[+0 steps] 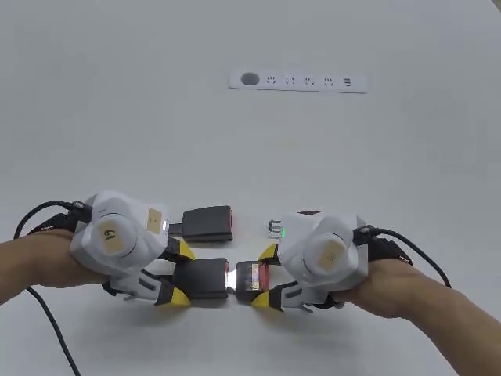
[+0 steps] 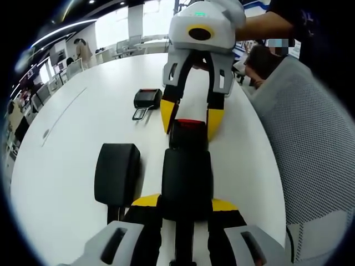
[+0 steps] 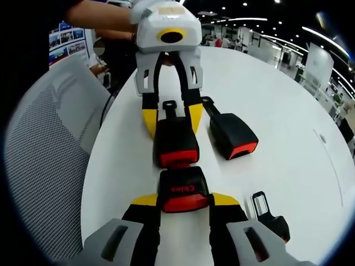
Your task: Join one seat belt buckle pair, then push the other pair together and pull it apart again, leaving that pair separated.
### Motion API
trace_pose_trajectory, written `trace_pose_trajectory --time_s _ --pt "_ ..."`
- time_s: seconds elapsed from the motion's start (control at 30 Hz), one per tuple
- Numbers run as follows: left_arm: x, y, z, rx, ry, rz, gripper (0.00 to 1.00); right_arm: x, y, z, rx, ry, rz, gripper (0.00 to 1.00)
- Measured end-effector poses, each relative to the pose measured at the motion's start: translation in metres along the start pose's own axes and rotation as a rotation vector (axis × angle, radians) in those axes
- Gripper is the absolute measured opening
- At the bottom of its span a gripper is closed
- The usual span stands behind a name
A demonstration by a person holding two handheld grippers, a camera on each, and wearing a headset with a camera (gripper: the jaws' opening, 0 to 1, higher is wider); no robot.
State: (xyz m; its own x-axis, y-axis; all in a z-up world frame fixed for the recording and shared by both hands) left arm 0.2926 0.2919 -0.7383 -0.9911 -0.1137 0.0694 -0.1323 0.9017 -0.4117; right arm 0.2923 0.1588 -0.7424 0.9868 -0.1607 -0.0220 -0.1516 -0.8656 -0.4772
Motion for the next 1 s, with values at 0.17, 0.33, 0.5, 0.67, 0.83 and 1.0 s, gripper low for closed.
trace_pose_trajectory --time_s 0.17,0.33,0.5,0.67,0.83,1.0 --pt "-0.001 -0.001 -0.006 0.001 0.002 0.009 0.31 0.0 -0.005 0.003 0.012 -0.007 0.003 0.3" --pt "-0.001 -0.002 -0.005 0.004 -0.004 0.002 0.31 0.0 -0.003 0.003 0.008 -0.006 0.003 0.3" --pt "-0.001 -0.002 -0.005 -0.007 -0.003 0.009 0.31 0.0 -0.001 0.001 0.005 -0.003 -0.001 0.3" --pt "-0.001 -0.001 -0.004 -0.014 -0.004 0.024 0.32 -0.001 0.002 -0.001 0.006 0.008 -0.015 0.3" --pt "0.0 -0.001 -0.003 -0.016 -0.006 0.039 0.32 0.003 0.004 -0.003 0.017 0.01 -0.034 0.3" --pt "0.0 -0.002 -0.001 -0.045 -0.018 0.074 0.32 0.001 0.001 -0.002 0.004 0.009 -0.016 0.3"
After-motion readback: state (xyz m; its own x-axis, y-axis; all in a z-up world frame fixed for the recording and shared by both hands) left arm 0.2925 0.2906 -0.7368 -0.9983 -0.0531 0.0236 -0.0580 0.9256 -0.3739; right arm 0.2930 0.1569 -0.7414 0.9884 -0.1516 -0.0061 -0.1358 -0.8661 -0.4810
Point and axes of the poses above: the centre of the closed fingertips' face, and the gripper's own axes: z roughly forward along the fingers, x roughly to its right, y roughly out of its underside, the point moved 5 cm from there along -z, roughly backward along the fingers, and after that the axes turned 11 degrees about -x, right-handed, at the moved point
